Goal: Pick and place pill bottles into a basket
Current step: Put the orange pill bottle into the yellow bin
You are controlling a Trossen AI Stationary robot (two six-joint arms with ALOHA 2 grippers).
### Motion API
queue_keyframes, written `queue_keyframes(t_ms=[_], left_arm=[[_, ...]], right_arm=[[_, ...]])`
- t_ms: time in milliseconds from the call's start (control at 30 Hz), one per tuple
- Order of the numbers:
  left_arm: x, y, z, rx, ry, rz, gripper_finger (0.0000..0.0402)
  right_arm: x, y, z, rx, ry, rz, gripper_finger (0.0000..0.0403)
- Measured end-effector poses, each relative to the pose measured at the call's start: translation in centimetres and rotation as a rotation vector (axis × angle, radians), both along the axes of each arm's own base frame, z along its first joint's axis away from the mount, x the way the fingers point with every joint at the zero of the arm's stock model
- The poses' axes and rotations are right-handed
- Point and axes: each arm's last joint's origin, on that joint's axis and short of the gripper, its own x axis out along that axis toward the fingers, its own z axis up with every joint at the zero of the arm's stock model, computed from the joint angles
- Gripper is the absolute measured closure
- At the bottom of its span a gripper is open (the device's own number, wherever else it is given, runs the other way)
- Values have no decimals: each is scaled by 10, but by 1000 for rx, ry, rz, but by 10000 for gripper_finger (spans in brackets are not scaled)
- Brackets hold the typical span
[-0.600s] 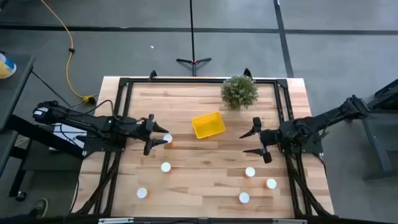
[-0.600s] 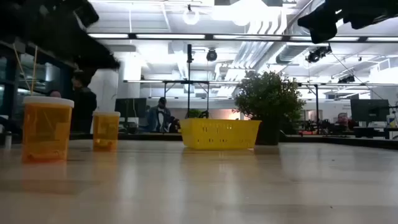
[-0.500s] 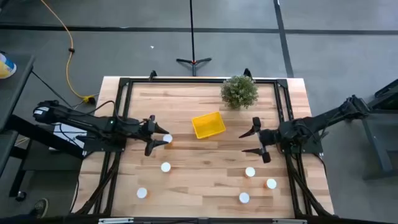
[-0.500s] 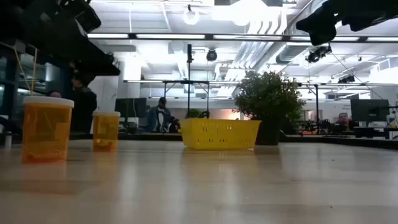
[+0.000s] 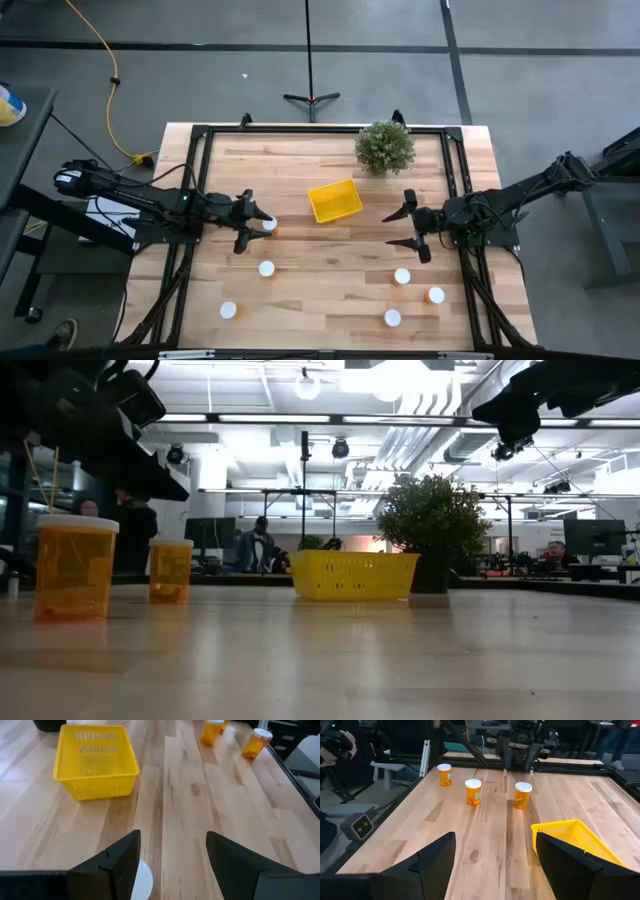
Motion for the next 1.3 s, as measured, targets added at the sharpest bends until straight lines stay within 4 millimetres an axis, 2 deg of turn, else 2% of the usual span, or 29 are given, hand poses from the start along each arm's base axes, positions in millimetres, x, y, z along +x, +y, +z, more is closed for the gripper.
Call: queue_keyframes(t_ms=[267,633,733,933,1000,1300], left_arm=[[-5,1,-9,27,105,12,142],[-3,4,-12,173,120,43,139],[1,3,-15,177,127,47,116],[8,2,-24,185,167,46,27],[9,2,-26,186,180,47,9],[11,2,-35,208,239,54,46]], right_arm=[[0,0,0,-2,0,0,135],[0,0,0,-1,1,0,135],[0,0,0,-1,1,0,135],[0,0,-1,-3,7,0,135],[0,0,-1,-4,8,0,135],[0,0,-1,-4,8,0,135]])
